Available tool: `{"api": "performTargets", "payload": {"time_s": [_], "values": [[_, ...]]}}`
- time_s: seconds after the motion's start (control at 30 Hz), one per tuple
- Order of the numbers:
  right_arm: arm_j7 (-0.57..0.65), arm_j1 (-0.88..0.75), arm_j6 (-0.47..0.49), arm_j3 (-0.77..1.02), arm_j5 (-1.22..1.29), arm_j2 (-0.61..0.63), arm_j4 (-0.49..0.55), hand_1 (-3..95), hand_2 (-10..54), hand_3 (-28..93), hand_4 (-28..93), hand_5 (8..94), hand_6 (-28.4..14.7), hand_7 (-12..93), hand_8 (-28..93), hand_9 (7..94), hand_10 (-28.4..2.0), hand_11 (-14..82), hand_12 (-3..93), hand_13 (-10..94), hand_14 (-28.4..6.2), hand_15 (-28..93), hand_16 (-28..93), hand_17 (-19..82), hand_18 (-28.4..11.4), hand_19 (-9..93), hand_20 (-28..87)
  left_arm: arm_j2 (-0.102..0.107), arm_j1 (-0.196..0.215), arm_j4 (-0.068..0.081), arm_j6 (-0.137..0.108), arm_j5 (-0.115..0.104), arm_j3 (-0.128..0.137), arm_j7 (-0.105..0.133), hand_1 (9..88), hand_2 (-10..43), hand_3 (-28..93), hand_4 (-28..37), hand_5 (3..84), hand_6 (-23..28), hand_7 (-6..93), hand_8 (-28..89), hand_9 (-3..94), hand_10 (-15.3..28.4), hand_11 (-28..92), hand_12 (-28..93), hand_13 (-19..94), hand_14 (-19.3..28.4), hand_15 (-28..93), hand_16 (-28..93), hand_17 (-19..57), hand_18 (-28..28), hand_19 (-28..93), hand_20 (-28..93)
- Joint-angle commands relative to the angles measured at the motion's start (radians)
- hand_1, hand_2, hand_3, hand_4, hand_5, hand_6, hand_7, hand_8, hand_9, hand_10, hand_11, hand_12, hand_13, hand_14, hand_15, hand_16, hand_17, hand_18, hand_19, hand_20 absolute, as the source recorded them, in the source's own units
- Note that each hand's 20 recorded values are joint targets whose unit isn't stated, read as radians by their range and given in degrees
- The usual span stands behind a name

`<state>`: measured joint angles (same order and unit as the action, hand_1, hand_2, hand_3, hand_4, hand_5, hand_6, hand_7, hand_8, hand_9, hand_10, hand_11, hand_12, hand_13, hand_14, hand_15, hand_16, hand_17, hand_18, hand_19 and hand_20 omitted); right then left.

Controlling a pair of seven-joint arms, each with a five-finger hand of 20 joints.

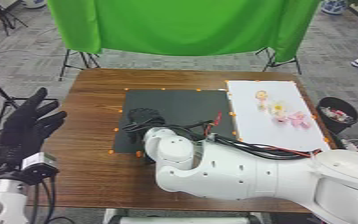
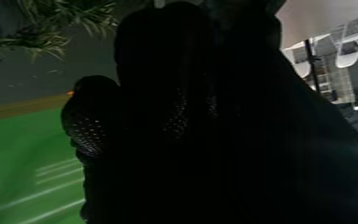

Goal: Arrange flowers

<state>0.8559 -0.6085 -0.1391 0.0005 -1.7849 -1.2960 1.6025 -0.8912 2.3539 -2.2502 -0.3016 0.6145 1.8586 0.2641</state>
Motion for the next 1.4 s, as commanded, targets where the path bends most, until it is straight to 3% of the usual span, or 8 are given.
{"api": "performTargets", "payload": {"time_s": [0.03,0.4,0.7,0.73,0.87,0.9,1.0,1.4], "values": [[0.008,-0.018,0.054,0.046,0.017,-0.013,0.011,50.8,-9.4,70,-28,74.3,-0.6,18,3,89.9,-9.8,27.0,19.7,85,-6.2,49,18,56,-12.4,93,2,-0.007,0.014,-0.003,-0.003,-0.007,0.005,0.005,28.2,6.5,63,-21.4,31.4,7.3,7.5,-7,26.6,18.1,24,11,18,27.2,56,-12,-10.3,28.4,50,1],[-0.013,-0.037,0.095,0.085,0.047,-0.015,0.019,43.1,-9.5,74,-27,67.2,-1.5,18,-6,87.0,-10.4,28.8,18.6,83,-6.8,50,17,55,-12.9,93,1,-0.005,0.018,-0.005,-0.007,-0.010,0.007,0.005,28.2,6.5,63,-21.3,31.2,7.2,7.8,-7,26.5,18.1,24,11,18,27.2,56,-12,-10.3,28.4,51,1],[-0.007,-0.061,0.132,0.130,0.061,-0.007,0.044,37.2,-9.5,75,-26,63.6,-2.8,17,-11,84.9,-11.7,29.8,18.5,81,-7.9,51,17,53,-13.8,93,1,-0.060,-0.039,0.002,0.054,0.054,0.011,-0.087,28.5,6.6,63,-21.2,31.3,7.3,7.7,-7,26.5,18.1,24,11,18,27.3,56,-12,-10.3,28.4,51,1],[-0.011,-0.065,0.139,0.138,0.061,-0.009,0.046,37.0,-9.5,75,-26,63.6,-2.8,17,-11,84.8,-11.7,29.8,18.4,81,-7.9,51,16,53,-13.8,93,1,-0.005,-0.003,-0.007,0.015,0.011,-0.001,-0.033,28.5,6.6,63,-21.1,31.3,7.3,7.6,-7,26.5,18.1,24,11,18,27.3,56,-12,-10.3,28.4,51,1],[-0.024,-0.055,0.144,0.145,0.072,-0.004,0.065,35.8,-9.5,74,-26,62.3,-3.5,16,-11,84.0,-12.5,29.7,18.4,81,-8.3,51,16,53,-14.2,93,1,0.024,0.024,-0.009,-0.009,-0.016,0.001,0.000,28.5,6.6,63,-21.0,31.3,7.3,7.6,-7,26.5,18.1,24,11,18,27.3,56,-12,-10.3,28.4,51,1],[-0.031,-0.068,0.156,0.165,0.066,-0.004,0.071,35.6,-9.5,74,-26,62.1,-3.6,16,-11,83.9,-12.6,29.7,18.3,81,-8.5,52,16,53,-14.2,93,1,-0.026,0.012,-0.012,0.018,0.021,0.015,-0.045,28.5,6.6,63,-21.0,31.3,7.3,7.6,-7,26.4,18.1,24,11,18,27.3,56,-12,-10.3,28.4,51,1],[-0.037,-0.033,0.149,0.151,0.084,0.001,0.086,34.8,-9.5,73,-26,61.3,-3.9,15,-10,83.4,-12.8,29.8,18.3,80,-8.8,52,16,53,-14.4,93,0,0.021,0.052,-0.014,-0.016,-0.023,0.010,0.019,28.6,6.7,63,-21.1,31.3,7.3,7.5,-7,26.5,18.1,24,11,19,27.3,56,-12,-10.3,28.4,51,1],[-0.080,-0.011,0.236,0.196,0.101,0.001,0.105,31.7,-8.3,72,-24,57.1,-5.4,13,-9,81.0,-14.2,28.5,17.9,78,-10.2,52,15,52,-15.2,93,-3,0.048,0.156,-0.045,-0.065,-0.068,0.047,0.110,28.2,6.5,63,-21.1,31.3,7.3,7.6,-7,26.4,18.1,24,11,18,27.3,56,-12,-10.3,28.4,51,1]]}}
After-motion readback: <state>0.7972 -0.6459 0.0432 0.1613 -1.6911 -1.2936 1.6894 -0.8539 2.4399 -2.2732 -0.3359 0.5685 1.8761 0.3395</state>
